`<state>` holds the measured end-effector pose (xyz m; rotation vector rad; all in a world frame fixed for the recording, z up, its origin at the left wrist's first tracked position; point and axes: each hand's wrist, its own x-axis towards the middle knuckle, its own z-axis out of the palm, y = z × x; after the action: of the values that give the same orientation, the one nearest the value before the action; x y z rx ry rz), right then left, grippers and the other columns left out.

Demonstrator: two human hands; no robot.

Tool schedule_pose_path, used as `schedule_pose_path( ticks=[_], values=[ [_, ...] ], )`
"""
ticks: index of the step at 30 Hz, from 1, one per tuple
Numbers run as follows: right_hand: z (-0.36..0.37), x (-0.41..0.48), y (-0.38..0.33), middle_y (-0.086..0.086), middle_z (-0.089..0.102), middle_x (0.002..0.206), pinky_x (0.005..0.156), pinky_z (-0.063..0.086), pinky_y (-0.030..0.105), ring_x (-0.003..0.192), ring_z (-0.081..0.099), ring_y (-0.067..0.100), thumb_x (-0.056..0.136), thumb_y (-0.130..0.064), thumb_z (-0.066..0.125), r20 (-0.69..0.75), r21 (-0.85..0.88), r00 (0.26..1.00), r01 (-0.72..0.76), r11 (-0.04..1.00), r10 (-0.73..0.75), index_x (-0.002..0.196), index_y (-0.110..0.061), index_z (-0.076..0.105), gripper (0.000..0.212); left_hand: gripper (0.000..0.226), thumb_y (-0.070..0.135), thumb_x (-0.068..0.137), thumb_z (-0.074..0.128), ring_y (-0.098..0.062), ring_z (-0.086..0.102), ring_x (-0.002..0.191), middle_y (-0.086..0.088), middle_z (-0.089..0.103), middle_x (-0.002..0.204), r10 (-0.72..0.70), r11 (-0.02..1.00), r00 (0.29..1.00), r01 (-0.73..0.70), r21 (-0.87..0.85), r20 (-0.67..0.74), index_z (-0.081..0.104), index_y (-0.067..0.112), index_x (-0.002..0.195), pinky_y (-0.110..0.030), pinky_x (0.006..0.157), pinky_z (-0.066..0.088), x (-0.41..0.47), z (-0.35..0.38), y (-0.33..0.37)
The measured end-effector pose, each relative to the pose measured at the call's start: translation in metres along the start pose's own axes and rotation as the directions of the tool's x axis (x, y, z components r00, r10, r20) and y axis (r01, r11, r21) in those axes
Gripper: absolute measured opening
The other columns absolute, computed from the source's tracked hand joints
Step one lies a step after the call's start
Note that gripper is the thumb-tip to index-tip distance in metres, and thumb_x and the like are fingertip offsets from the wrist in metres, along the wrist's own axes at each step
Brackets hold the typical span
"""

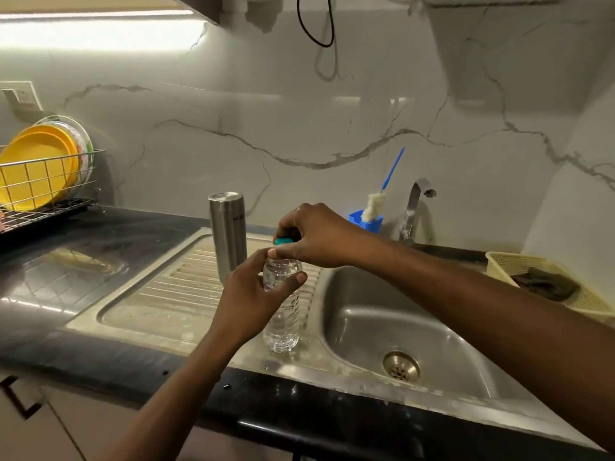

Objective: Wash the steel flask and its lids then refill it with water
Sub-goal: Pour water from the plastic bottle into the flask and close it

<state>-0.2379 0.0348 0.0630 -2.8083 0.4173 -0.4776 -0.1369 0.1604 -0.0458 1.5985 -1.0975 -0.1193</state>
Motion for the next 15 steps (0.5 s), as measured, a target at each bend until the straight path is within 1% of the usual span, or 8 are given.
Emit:
schedule_pose_path(
  ticks=[3, 6, 9, 12, 15],
  values=[
    [-0.001, 0.003, -0.001, -0.010, 0.066, 0.091, 0.065, 0.042, 0.014, 0.079, 0.061, 0.003, 0.092, -0.042, 0.076, 0.007, -0.006, 1.000, 0.007, 1.000, -0.007, 0.108, -0.017, 0.077, 0.030, 0.047, 0.047, 0.082, 0.085, -0.003, 0.076, 0.093, 0.016, 0.079, 0.102, -0.002, 1.000, 1.000, 0.002, -0.016, -0.002, 0.067, 0.034, 0.124, -0.044, 0.087, 0.064, 0.000, 0.001, -0.002],
    [-0.006, 0.009, -0.002, -0.005, 0.070, 0.083, 0.061, 0.042, 0.018, 0.073, 0.063, 0.006, 0.092, -0.053, 0.072, -0.006, -0.093, 1.000, -0.030, 0.995, 0.030, 0.093, -0.015, 0.076, 0.038, 0.050, 0.042, 0.083, 0.087, -0.001, 0.077, 0.090, 0.016, 0.079, 0.101, -0.011, 0.999, 1.000, 0.010, -0.047, -0.004, 0.068, 0.030, 0.128, -0.039, 0.085, 0.065, 0.000, 0.001, -0.001],
    [-0.012, 0.014, -0.003, 0.000, 0.068, 0.072, 0.059, 0.045, 0.020, 0.062, 0.062, 0.009, 0.094, -0.045, 0.073, 0.047, -0.144, 0.998, -0.029, 0.989, 0.036, 0.082, -0.013, 0.070, 0.035, 0.053, 0.040, 0.082, 0.087, -0.003, 0.077, 0.090, 0.014, 0.080, 0.102, -0.009, 0.999, 1.000, 0.010, -0.053, 0.011, 0.069, 0.028, 0.131, -0.038, 0.084, 0.065, 0.001, 0.000, 0.000],
    [-0.016, 0.018, -0.003, 0.001, 0.070, 0.075, 0.061, 0.044, 0.020, 0.064, 0.062, 0.009, 0.096, -0.038, 0.073, 0.092, -0.155, 0.996, 0.028, 0.987, -0.014, 0.087, -0.010, 0.074, 0.030, 0.053, 0.040, 0.083, 0.087, -0.004, 0.077, 0.092, 0.014, 0.080, 0.104, -0.002, 0.999, 1.000, 0.004, -0.054, 0.024, 0.069, 0.028, 0.131, -0.037, 0.085, 0.065, 0.003, -0.001, -0.001],
    [-0.022, 0.020, -0.002, -0.003, 0.076, 0.090, 0.068, 0.047, 0.020, 0.075, 0.066, 0.008, 0.097, -0.034, 0.072, 0.173, -0.147, 0.980, 0.121, 0.982, -0.095, 0.105, -0.012, 0.080, 0.025, 0.050, 0.038, 0.084, 0.087, -0.005, 0.077, 0.093, 0.014, 0.080, 0.104, 0.004, 0.999, 1.000, -0.002, -0.051, 0.024, 0.070, 0.027, 0.129, -0.036, 0.085, 0.065, 0.002, -0.002, -0.002]
  ],
)
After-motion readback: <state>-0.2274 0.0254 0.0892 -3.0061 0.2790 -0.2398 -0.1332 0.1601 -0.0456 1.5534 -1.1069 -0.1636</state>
